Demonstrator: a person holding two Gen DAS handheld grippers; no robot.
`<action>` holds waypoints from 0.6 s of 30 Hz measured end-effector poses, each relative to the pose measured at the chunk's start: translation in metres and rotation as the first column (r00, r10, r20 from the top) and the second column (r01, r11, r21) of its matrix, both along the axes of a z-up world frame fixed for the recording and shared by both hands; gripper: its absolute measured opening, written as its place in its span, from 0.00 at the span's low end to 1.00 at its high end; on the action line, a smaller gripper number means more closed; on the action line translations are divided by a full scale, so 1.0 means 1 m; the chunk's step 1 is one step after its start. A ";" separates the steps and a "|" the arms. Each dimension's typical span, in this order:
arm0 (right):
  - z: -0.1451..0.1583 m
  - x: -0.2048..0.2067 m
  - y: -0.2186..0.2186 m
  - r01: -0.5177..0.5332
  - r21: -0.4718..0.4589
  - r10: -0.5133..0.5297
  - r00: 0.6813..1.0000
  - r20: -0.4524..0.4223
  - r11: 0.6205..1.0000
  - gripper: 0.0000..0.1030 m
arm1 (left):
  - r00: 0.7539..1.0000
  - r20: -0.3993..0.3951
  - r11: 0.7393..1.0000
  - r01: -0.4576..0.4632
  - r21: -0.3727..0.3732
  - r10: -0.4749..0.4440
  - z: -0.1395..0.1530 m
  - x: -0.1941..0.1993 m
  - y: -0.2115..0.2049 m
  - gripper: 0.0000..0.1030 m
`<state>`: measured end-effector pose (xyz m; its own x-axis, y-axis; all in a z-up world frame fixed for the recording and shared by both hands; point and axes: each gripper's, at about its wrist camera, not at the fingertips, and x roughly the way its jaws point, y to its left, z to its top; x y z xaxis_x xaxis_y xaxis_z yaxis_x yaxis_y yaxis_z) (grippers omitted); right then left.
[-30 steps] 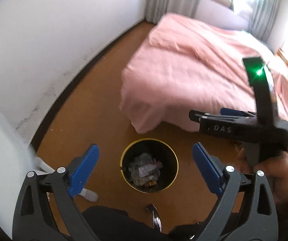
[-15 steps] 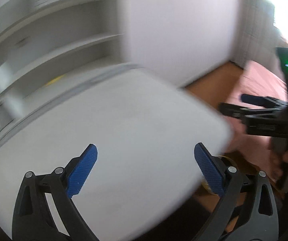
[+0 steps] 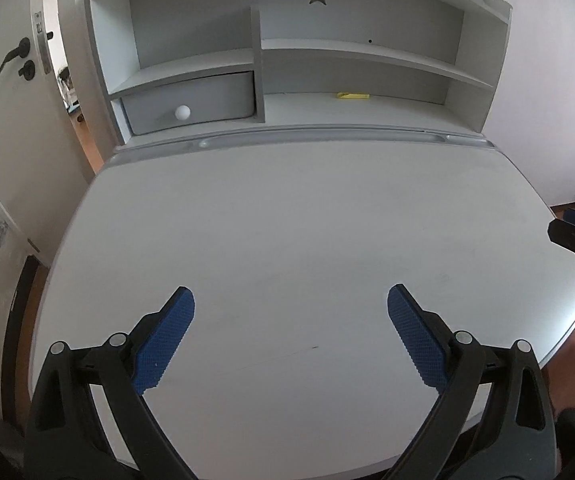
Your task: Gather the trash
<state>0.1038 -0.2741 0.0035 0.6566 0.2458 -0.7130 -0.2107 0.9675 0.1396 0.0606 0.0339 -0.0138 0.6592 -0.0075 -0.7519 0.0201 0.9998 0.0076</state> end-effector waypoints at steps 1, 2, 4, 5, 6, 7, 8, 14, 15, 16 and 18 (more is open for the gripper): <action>-0.001 0.000 0.001 -0.002 0.001 0.002 1.000 0.000 1.000 0.90 | 1.000 0.004 1.000 -0.003 0.004 0.003 0.000 -0.002 0.001 0.92; -0.002 0.000 0.002 -0.005 0.000 0.005 1.000 -0.001 1.000 0.90 | 1.000 0.005 1.000 0.001 0.005 -0.001 -0.001 -0.002 0.002 0.92; -0.002 -0.001 0.002 -0.010 -0.009 0.010 1.000 -0.001 1.000 0.90 | 1.000 -0.002 1.000 0.009 0.003 -0.009 -0.004 -0.002 0.005 0.92; -0.003 0.000 0.002 -0.010 -0.013 0.010 1.000 0.001 1.000 0.90 | 1.000 -0.003 1.000 0.007 0.000 -0.007 -0.004 -0.002 0.005 0.92; -0.003 -0.001 0.002 -0.009 -0.016 0.009 1.000 0.002 1.000 0.90 | 1.000 -0.004 1.000 0.006 -0.001 -0.006 -0.006 0.000 0.006 0.92; -0.004 -0.002 0.000 -0.005 -0.017 0.005 1.000 0.002 1.000 0.90 | 1.000 -0.004 1.000 0.006 -0.002 -0.006 -0.005 0.000 0.004 0.92; -0.004 -0.002 -0.002 -0.001 -0.015 0.001 1.000 0.001 1.000 0.90 | 1.000 -0.004 1.000 0.008 0.000 -0.008 -0.005 0.000 0.003 0.92; -0.005 -0.002 -0.007 0.012 -0.011 -0.012 1.000 -0.001 1.000 0.90 | 1.000 0.004 1.000 0.020 0.003 -0.020 -0.003 -0.003 -0.004 0.92; -0.005 -0.002 -0.008 0.012 -0.009 -0.012 1.000 -0.002 1.000 0.90 | 1.000 0.005 1.000 0.023 0.002 -0.023 -0.003 -0.003 -0.005 0.92; -0.004 -0.002 -0.008 0.012 -0.010 -0.012 1.000 0.000 1.000 0.90 | 1.000 0.005 1.000 0.024 0.004 -0.024 -0.003 -0.003 -0.005 0.92; -0.004 -0.002 -0.007 0.011 -0.015 -0.011 1.000 0.000 1.000 0.90 | 1.000 0.004 1.000 0.019 0.005 -0.019 -0.003 -0.003 -0.005 0.92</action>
<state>0.1013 -0.2811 -0.0009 0.6594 0.2276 -0.7165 -0.1996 0.9719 0.1251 0.0575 0.0287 -0.0172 0.6622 -0.0163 -0.7491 0.0391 0.9992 0.0128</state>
